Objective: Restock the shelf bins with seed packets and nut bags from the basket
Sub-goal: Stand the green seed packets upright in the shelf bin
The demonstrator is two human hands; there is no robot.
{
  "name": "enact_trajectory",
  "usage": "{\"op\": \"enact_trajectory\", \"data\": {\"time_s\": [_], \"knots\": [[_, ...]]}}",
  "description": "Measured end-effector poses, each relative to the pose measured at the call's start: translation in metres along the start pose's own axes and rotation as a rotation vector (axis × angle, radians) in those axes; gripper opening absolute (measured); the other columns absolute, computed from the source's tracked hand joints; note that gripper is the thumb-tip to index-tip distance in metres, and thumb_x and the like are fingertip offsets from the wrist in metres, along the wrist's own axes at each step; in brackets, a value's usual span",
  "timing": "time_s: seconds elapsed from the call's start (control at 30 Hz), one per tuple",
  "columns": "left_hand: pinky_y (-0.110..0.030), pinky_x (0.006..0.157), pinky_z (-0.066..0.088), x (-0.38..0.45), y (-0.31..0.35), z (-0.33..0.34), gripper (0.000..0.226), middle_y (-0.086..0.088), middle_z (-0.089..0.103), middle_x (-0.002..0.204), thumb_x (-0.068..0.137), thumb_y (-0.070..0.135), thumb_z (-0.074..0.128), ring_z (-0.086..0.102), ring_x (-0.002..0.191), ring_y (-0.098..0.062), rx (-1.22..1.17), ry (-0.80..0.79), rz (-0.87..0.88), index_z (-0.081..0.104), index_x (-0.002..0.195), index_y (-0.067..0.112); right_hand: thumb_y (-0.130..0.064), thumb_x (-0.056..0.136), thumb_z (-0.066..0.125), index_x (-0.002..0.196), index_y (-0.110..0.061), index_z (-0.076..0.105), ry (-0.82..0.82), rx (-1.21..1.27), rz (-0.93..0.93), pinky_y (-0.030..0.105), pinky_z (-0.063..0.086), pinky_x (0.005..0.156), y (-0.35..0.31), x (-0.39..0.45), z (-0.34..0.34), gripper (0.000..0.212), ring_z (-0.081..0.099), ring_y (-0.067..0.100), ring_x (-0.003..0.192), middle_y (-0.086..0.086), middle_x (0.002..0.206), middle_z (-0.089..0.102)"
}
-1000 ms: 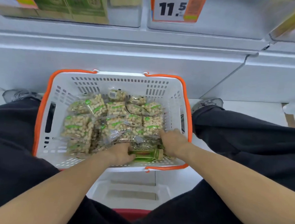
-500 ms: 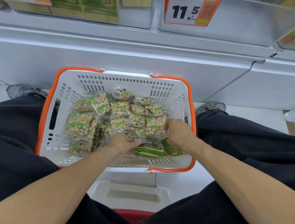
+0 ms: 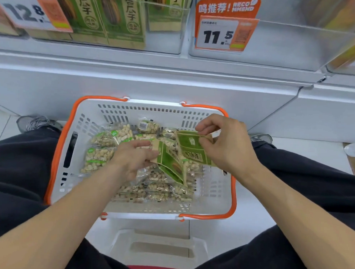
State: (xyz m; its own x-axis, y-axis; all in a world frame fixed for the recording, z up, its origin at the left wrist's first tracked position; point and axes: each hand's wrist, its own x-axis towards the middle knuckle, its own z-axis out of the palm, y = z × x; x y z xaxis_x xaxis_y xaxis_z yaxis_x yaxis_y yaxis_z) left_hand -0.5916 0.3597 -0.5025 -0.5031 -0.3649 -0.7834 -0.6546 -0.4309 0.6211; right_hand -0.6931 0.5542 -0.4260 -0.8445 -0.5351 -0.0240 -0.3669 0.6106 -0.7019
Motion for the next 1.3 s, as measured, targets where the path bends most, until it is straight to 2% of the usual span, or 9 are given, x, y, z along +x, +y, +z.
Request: {"op": "enact_trajectory", "data": {"time_s": [0.17,0.37,0.53,0.6,0.7,0.83,0.97,1.17,1.3], "knots": [[-0.030,0.064,0.050,0.003,0.004,-0.006,0.005,-0.009,0.072,0.078,0.096,0.002,0.056,0.057,0.070,-0.018,-0.051,-0.132,-0.100,0.061,0.096,0.000,-0.007,0.077,0.077,0.119,-0.019,0.067,-0.056,0.118,0.152,0.027,0.059,0.085,-0.002,-0.011,0.023,0.045,0.063,0.004,0.100,-0.007,0.106,0.068],[-0.040,0.073,0.054,0.005,0.000,-0.006,0.017,-0.019,0.072,0.101,0.100,0.017,0.052,0.067,0.097,-0.030,-0.016,-0.059,-0.045,0.061,0.102,0.002,0.014,0.074,0.076,0.100,-0.014,0.077,-0.256,0.577,0.487,0.020,0.059,0.073,0.010,-0.024,0.042,0.038,0.073,0.010,0.083,-0.004,0.088,0.077],[-0.045,0.076,0.055,0.001,0.002,-0.006,0.025,-0.019,0.072,0.100,0.105,0.020,0.042,0.069,0.095,-0.033,-0.114,-0.005,-0.014,0.060,0.106,0.002,0.016,0.086,0.061,0.106,-0.008,0.069,-0.295,0.822,0.711,0.047,0.056,0.094,0.022,-0.017,0.045,0.032,0.072,0.031,0.099,0.010,0.102,0.077],[-0.045,0.077,0.056,-0.001,0.006,-0.006,0.024,-0.016,0.073,0.094,0.105,0.021,0.044,0.069,0.091,-0.031,-0.149,0.001,0.017,0.062,0.100,0.005,0.017,0.085,0.059,0.114,-0.006,0.065,-0.296,0.825,0.688,0.051,0.055,0.093,0.023,-0.014,0.043,0.037,0.071,0.033,0.101,0.010,0.105,0.076],[-0.048,0.086,0.055,-0.005,0.013,-0.007,0.026,-0.014,0.074,0.097,0.102,0.027,0.048,0.070,0.095,-0.031,-0.190,-0.029,0.052,0.065,0.101,0.007,0.016,0.083,0.064,0.111,-0.012,0.068,-0.218,0.694,0.447,0.024,0.057,0.073,0.017,-0.013,0.037,0.040,0.070,0.020,0.098,0.004,0.105,0.075],[-0.046,0.082,0.054,-0.008,0.020,-0.009,0.032,-0.012,0.073,0.102,0.096,0.039,0.055,0.069,0.095,-0.029,-0.257,-0.107,0.063,0.067,0.105,0.011,0.011,0.084,0.064,0.104,-0.024,0.072,-0.103,0.354,0.070,0.009,0.049,0.080,0.010,-0.013,0.033,0.041,0.064,0.002,0.096,-0.009,0.102,0.072],[-0.042,0.076,0.052,-0.007,0.024,-0.013,0.033,-0.011,0.073,0.100,0.102,0.039,0.044,0.069,0.088,-0.026,-0.333,-0.166,0.033,0.070,0.098,0.019,0.012,0.082,0.065,0.091,-0.035,0.073,-0.022,0.224,0.019,0.003,0.042,0.088,0.020,-0.006,0.025,0.048,0.060,-0.003,0.104,-0.015,0.109,0.066],[-0.051,0.085,0.051,-0.011,0.025,-0.013,0.039,-0.015,0.072,0.114,0.105,0.036,0.034,0.068,0.103,-0.032,-0.281,-0.272,-0.032,0.064,0.118,0.015,0.011,0.089,0.064,0.086,-0.033,0.081,-0.057,0.341,0.068,0.023,0.052,0.099,0.037,0.007,0.015,0.047,0.056,0.003,0.123,-0.010,0.137,0.057],[-0.042,0.082,0.054,-0.017,0.026,-0.008,0.028,-0.012,0.074,0.105,0.096,0.027,0.056,0.069,0.093,-0.024,-0.167,-0.347,0.003,0.067,0.115,0.010,0.015,0.087,0.057,0.089,-0.027,0.082,-0.183,0.424,0.113,0.027,0.055,0.095,0.033,0.012,0.007,0.049,0.059,0.006,0.122,-0.007,0.136,0.059]]}}
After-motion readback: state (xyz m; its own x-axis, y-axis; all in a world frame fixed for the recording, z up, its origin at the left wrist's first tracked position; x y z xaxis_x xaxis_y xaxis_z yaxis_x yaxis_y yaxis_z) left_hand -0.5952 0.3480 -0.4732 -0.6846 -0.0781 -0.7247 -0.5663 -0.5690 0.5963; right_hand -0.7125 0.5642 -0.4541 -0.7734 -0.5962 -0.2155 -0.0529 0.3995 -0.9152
